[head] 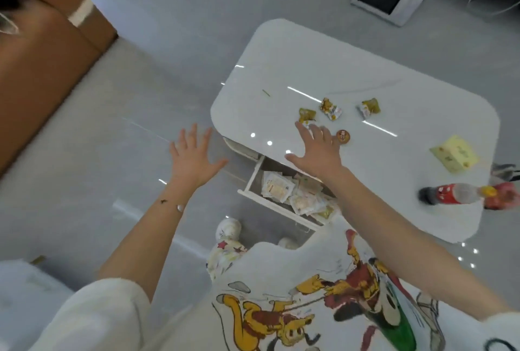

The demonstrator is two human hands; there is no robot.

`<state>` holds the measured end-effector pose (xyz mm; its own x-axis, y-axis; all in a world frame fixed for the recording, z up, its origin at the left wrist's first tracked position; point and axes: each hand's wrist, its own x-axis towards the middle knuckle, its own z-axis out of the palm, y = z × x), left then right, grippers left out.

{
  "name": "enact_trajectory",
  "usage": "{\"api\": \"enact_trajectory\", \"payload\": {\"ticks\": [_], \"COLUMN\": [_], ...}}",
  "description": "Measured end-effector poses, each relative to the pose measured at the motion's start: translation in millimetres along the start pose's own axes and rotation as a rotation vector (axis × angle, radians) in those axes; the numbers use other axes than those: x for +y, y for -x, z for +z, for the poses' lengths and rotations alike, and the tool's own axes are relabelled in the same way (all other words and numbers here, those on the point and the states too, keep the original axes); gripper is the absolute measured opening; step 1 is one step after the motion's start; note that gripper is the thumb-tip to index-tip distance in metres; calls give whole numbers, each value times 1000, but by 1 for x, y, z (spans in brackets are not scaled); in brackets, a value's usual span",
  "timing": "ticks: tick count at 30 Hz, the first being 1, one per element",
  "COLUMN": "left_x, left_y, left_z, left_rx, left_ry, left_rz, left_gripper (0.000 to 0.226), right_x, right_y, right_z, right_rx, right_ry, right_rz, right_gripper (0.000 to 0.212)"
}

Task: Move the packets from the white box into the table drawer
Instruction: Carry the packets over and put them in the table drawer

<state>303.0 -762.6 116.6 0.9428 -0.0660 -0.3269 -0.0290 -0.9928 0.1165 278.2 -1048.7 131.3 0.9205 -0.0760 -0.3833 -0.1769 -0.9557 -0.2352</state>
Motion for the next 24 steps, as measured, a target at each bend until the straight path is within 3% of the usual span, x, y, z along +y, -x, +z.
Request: {"api": "enact_trajectory", "payload": {"ticks": [8,11,18,24], "left_x": [-110,-178,-351,-435], "left_y": [59,77,130,169], "left_z": [-50,-63,-99,-100], "left_rx": [73,57,190,234], "left_ry": [114,172,319,429], "left_rz": [-198,-321,-630,-798], "left_gripper": [88,89,90,92], "right_x": [-166,-253,-451,-567], "right_y": [1,-6,-9,4], "right_z": [-31,-25,-4,36], "right_rx": [-41,-43,-17,-103], "right_ry": [138,173,174,256], "right_rz": [-243,-352,-583,-732], "right_gripper": [81,82,84,86]}}
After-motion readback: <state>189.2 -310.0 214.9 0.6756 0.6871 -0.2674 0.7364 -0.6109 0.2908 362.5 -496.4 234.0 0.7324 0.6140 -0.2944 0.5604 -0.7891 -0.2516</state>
